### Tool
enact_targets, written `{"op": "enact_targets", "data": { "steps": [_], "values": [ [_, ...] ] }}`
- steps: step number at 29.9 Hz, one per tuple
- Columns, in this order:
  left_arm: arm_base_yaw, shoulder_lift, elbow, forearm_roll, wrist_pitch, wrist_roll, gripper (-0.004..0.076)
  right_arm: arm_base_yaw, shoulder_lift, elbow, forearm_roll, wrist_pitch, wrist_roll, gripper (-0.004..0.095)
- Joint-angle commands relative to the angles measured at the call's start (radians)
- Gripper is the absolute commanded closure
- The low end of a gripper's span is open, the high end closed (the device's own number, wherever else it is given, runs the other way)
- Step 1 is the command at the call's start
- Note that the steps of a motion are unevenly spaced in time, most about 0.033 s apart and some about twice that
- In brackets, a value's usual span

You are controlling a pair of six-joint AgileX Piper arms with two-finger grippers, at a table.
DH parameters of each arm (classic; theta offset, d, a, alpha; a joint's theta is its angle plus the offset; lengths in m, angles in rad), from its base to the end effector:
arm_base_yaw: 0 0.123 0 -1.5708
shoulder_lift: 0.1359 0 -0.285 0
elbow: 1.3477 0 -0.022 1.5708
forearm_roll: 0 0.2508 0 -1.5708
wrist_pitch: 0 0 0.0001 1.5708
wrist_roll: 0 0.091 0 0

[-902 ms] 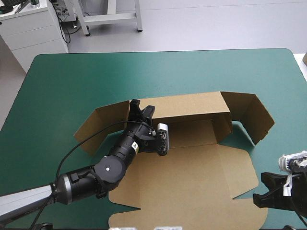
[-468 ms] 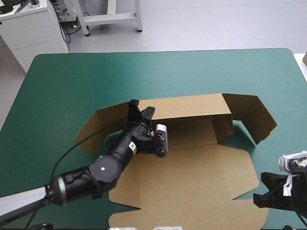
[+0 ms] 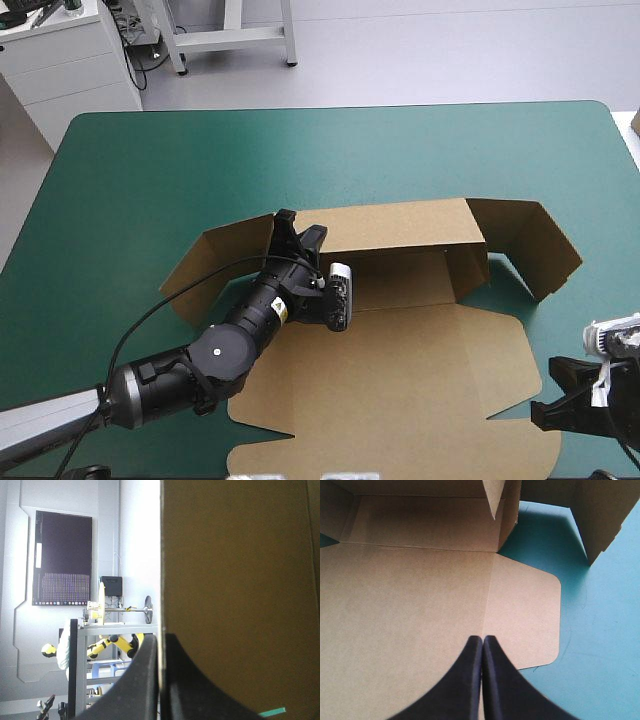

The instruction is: Fold the box

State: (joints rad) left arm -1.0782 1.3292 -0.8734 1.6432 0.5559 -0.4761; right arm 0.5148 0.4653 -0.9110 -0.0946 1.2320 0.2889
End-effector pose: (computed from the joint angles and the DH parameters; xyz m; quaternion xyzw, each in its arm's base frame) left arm 0.1771 -0.2285 0.3120 0.6376 0.4783 0.2504 0.5496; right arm 0.0381 0.0122 0.3723 -0.0975 0.9002 0.1216 0.4065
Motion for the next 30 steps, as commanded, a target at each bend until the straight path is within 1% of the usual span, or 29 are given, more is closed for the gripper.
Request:
{"op": "enact_targets", "data": {
  "steps": [1, 9, 11, 13, 14, 16, 17, 19, 21, 23, 24, 25, 26, 28, 30],
  "values": [
    [-0.002, -0.015, -0.036, 0.042, 0.02, 0.014, 0.0756, -0.003, 0.012, -0.022, -0.016, -0.061, -0.004, 0.0926],
    [-0.002, 0.018, -0.036, 0.042, 0.047, 0.014, 0.0756, -0.003, 0.02, -0.022, -0.016, -0.061, -0.002, 0.0925],
    [-0.002, 0.018, -0.036, 0.042, 0.048, 0.014, 0.0756, -0.003, 0.027, -0.022, -0.035, -0.061, -0.002, 0.0924],
    [-0.002, 0.018, -0.036, 0.042, 0.052, 0.014, 0.0756, -0.003, 0.04, -0.022, -0.055, -0.058, -0.002, 0.0907],
    [-0.002, 0.018, -0.036, 0.042, 0.057, 0.014, 0.0756, -0.003, 0.046, -0.022, -0.069, -0.056, -0.002, 0.0883],
    [-0.002, 0.018, -0.036, 0.042, 0.06, 0.014, 0.0756, -0.003, 0.07, -0.022, -0.093, -0.056, -0.002, 0.0793],
    [-0.002, 0.018, -0.036, 0.042, 0.06, 0.014, 0.0756, -0.003, 0.084, -0.022, -0.11, -0.056, 0.005, 0.0726],
    [-0.002, 0.018, -0.036, 0.042, 0.06, 0.014, 0.0756, -0.003, 0.111, -0.024, -0.141, -0.056, 0.027, 0.0564],
    [-0.002, 0.018, -0.036, 0.042, 0.06, 0.014, 0.0756, -0.003, 0.14, -0.024, -0.188, -0.055, 0.05, 0.0358],
    [-0.002, 0.018, -0.036, 0.042, 0.06, 0.014, 0.0756, -0.003, 0.163, -0.024, -0.233, -0.052, 0.072, 0.02],
    [-0.002, 0.018, -0.036, 0.042, 0.06, 0.014, 0.0756, -0.003, 0.175, -0.026, -0.258, -0.052, 0.094, 0.0144],
    [-0.002, 0.018, -0.036, 0.042, 0.06, 0.014, 0.0756, -0.003, 0.186, -0.026, -0.284, -0.052, 0.103, 0.0115],
    [-0.002, 0.018, -0.036, 0.044, 0.06, 0.014, 0.0756, -0.003, 0.198, -0.03, -0.306, -0.052, 0.114, 0.0109],
    [-0.002, 0.018, -0.036, 0.046, 0.06, 0.014, 0.0756, -0.003, 0.222, -0.047, -0.348, -0.056, 0.13, 0.0123],
    [-0.002, 0.018, -0.036, 0.045, 0.06, 0.014, 0.0756, -0.003, 0.247, -0.078, -0.366, -0.056, 0.13, 0.0125]
  ]
}}
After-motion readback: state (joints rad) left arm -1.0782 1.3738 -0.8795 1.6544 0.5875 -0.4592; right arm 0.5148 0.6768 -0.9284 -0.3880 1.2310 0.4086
